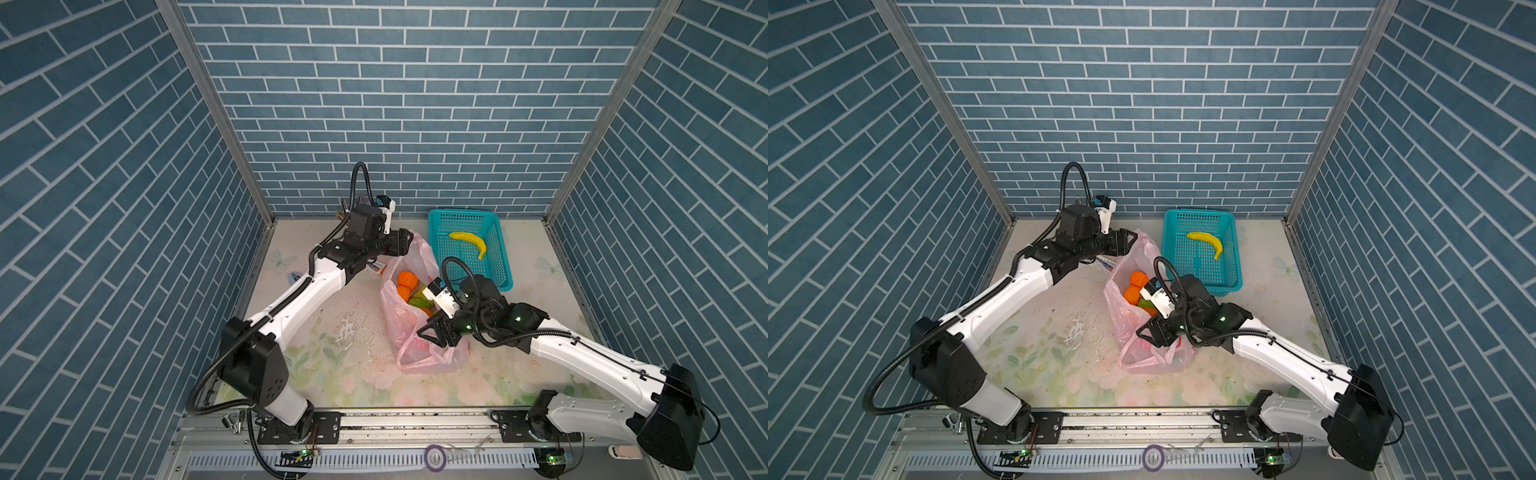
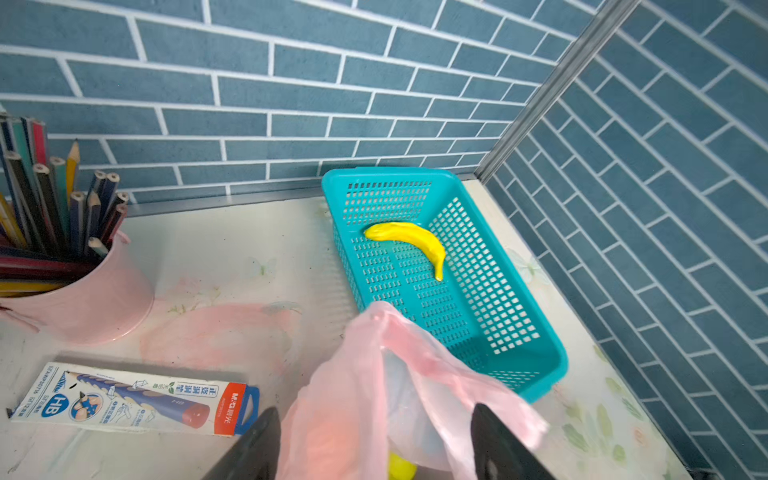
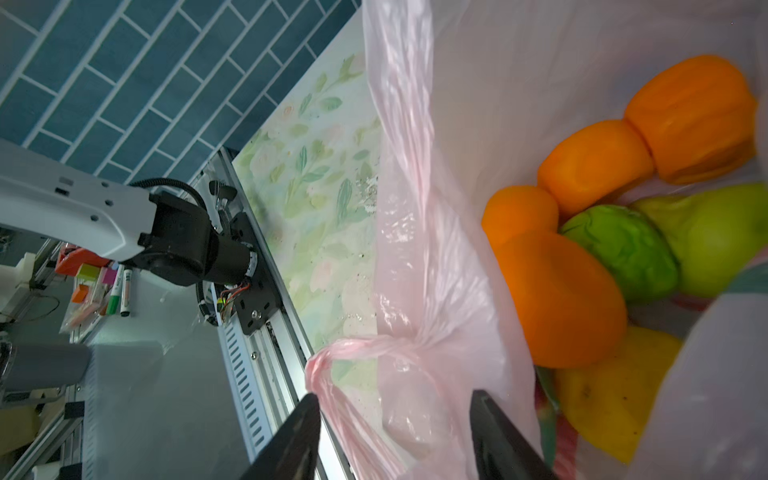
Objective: Untie the knot of the plastic bag and take out the fruit
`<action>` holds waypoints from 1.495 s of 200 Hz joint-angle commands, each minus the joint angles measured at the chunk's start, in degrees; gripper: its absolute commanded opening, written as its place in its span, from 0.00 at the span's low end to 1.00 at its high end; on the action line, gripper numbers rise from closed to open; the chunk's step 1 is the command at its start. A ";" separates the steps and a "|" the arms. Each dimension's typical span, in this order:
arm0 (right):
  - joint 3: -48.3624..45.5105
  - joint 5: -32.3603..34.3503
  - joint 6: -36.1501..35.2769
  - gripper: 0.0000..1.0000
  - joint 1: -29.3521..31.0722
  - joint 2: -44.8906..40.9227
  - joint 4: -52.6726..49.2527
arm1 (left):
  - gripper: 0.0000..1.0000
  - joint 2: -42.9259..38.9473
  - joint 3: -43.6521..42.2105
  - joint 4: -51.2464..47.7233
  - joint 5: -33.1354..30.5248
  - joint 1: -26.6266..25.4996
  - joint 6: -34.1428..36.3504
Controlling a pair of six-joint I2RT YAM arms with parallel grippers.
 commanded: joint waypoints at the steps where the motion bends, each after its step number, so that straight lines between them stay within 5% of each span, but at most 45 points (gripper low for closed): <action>1: -0.23 3.40 4.42 0.59 -1.59 -1.11 8.05 | 0.73 -3.59 -3.17 -4.22 -2.86 -1.45 -2.63; 44: 1.29 11.71 14.08 0.53 -4.72 2.18 9.62 | 0.73 -12.64 -7.61 -16.81 -7.31 -4.44 -10.71; 68: 6.68 14.09 19.41 0.51 -4.60 6.23 0.67 | 0.82 -13.93 -8.17 -22.51 -1.81 -5.70 -17.72; 107: 5.09 14.97 17.41 0.50 1.17 8.43 0.68 | 0.87 -13.58 -14.90 -21.81 -3.71 -11.19 -20.48; 130: -1.20 11.12 16.82 0.43 4.41 7.49 5.49 | 0.85 -14.25 -22.76 -19.16 -5.56 -12.07 -19.69; 163: -6.84 7.85 17.40 0.39 9.98 6.16 9.56 | 0.70 -18.55 -30.81 -18.68 -9.36 -12.69 -19.80; 208: -10.78 7.88 21.09 0.34 13.52 4.79 11.53 | 0.70 -25.86 -38.59 -16.13 -10.07 -15.67 -21.64; 265: -9.64 20.24 25.79 0.49 13.68 -6.42 10.45 | 0.77 -33.94 -31.89 -19.77 -18.30 -22.15 -21.81; 299: -7.25 28.45 28.34 0.56 12.36 -11.10 5.01 | 0.78 -33.71 -24.18 -18.75 -17.09 -23.99 -16.69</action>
